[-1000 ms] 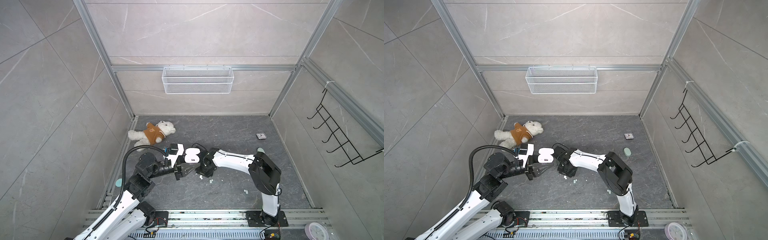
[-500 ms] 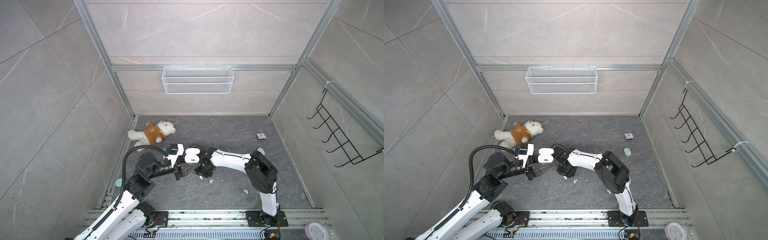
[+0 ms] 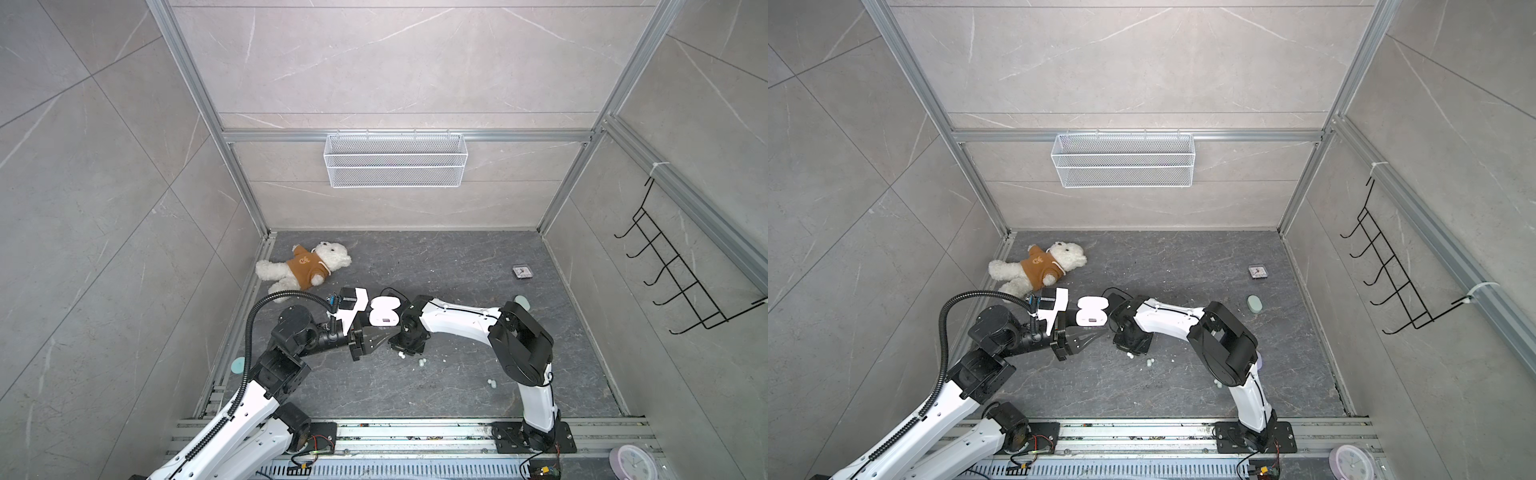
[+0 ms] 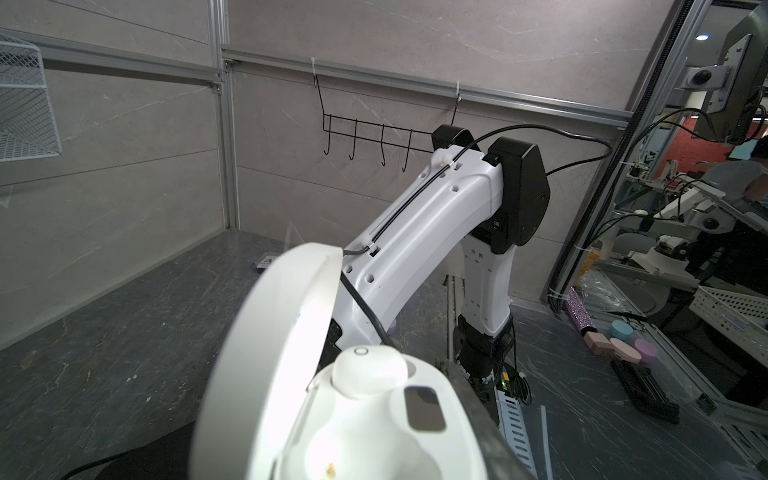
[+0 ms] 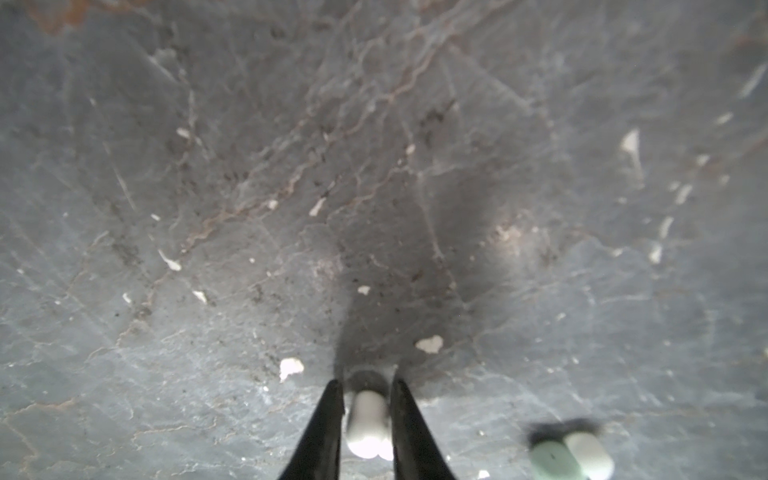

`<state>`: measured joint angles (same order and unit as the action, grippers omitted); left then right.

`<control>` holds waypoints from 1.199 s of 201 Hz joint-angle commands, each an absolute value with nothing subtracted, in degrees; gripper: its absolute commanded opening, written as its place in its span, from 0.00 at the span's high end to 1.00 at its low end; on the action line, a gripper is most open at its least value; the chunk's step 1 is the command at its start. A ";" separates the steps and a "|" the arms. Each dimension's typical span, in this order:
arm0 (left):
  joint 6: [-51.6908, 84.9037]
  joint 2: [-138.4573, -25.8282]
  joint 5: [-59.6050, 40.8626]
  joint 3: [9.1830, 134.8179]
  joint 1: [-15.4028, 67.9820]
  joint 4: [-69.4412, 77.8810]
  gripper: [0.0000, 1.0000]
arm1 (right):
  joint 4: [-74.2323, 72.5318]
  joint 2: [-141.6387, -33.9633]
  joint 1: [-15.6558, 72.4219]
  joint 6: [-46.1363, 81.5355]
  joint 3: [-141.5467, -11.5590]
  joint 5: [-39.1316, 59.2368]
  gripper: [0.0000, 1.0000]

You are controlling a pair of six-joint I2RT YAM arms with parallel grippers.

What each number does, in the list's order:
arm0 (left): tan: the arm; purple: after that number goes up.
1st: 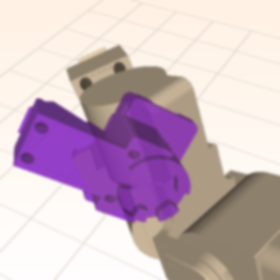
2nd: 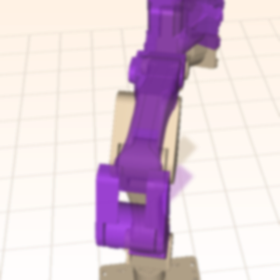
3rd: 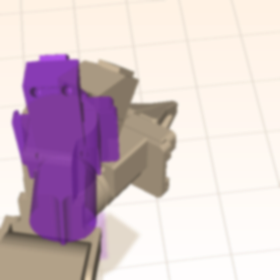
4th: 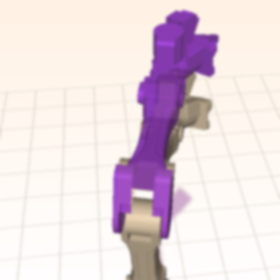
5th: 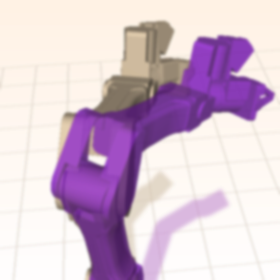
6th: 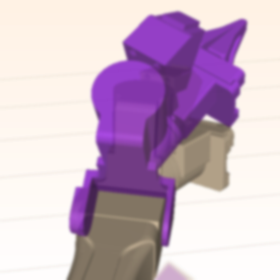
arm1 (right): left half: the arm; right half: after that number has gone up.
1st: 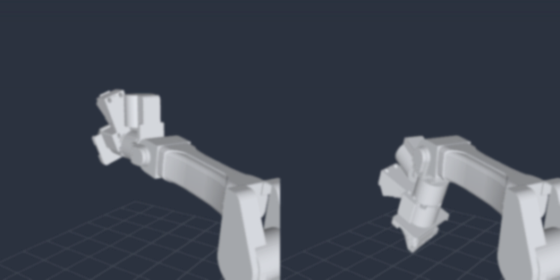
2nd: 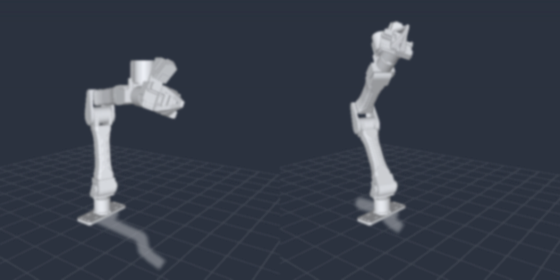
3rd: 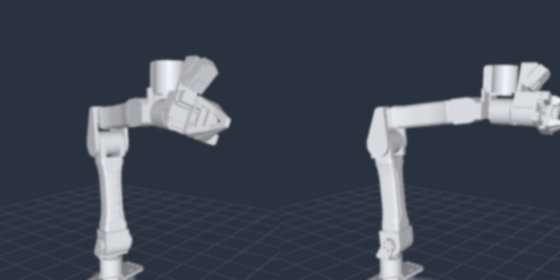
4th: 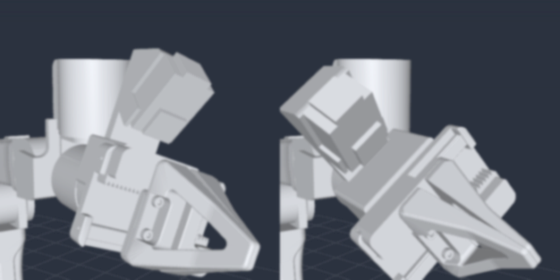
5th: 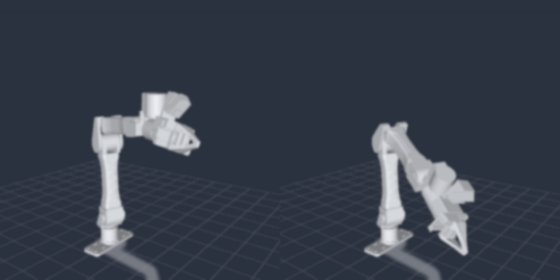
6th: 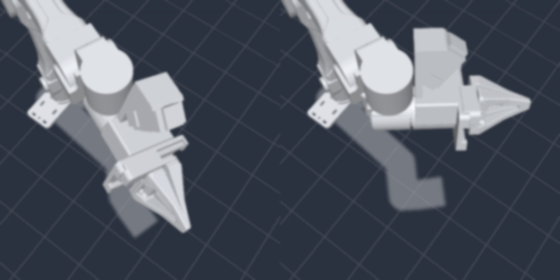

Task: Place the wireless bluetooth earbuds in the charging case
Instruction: 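Close the right gripper on the white earbud, then lift the white earbud and carry it over the case in the left gripper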

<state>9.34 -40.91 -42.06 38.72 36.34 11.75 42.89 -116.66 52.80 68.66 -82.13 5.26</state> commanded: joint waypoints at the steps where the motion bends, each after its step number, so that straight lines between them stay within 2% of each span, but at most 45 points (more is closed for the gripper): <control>1: 8.81 -40.08 -41.92 38.85 36.12 13.43 0.82 | 44.12 -118.74 53.16 68.24 -81.88 5.81 0.80; 72: 8.98 -40.68 -41.88 38.85 36.17 13.80 0.82 | 44.26 -116.31 52.92 68.56 -80.52 4.28 0.84; 139: 9.31 -42.67 -41.54 38.08 36.12 16.41 0.82 | 41.37 -108.66 49.48 68.91 -75.42 2.62 0.84; 241: 9.45 -56.32 -42.27 39.39 36.13 27.29 0.82 | 39.86 -90.99 41.76 68.23 -67.05 2.80 0.85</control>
